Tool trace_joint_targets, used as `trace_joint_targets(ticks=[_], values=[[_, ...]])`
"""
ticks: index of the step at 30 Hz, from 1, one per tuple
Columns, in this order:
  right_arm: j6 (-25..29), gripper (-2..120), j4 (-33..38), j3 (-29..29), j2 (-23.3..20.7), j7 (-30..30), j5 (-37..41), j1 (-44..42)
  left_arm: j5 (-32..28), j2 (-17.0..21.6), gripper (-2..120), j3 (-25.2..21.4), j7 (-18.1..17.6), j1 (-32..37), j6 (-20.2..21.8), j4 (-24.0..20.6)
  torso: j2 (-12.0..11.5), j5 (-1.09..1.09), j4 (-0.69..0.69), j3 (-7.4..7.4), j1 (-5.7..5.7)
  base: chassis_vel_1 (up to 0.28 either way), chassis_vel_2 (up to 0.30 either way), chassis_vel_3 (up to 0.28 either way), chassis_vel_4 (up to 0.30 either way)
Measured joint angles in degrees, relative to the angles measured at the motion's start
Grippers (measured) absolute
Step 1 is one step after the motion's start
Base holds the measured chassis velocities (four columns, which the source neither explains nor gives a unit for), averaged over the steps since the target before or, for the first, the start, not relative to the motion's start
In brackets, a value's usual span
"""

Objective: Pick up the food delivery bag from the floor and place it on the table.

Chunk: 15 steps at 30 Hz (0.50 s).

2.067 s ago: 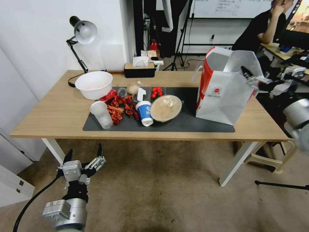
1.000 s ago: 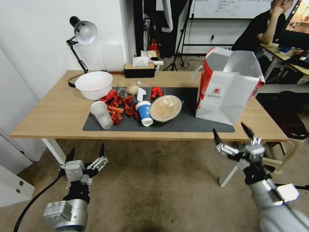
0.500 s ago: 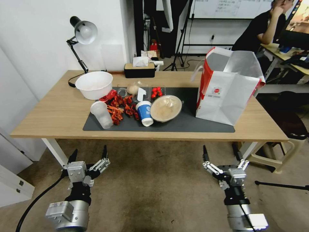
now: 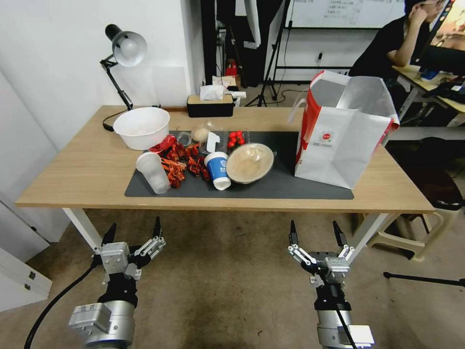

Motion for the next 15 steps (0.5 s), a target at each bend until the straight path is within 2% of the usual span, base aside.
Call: trace_joint_targets(ticks=[15], values=[[1.42,100,-0.4,0.56,0.23,-0.9,-0.59,-0.01,1.41,-0.63,100,0.4,0.27,0.23,-1.66,0.83,0.0,0.0,0.0,0.0,0.01,0.0,0.0,0.0,0.0]])
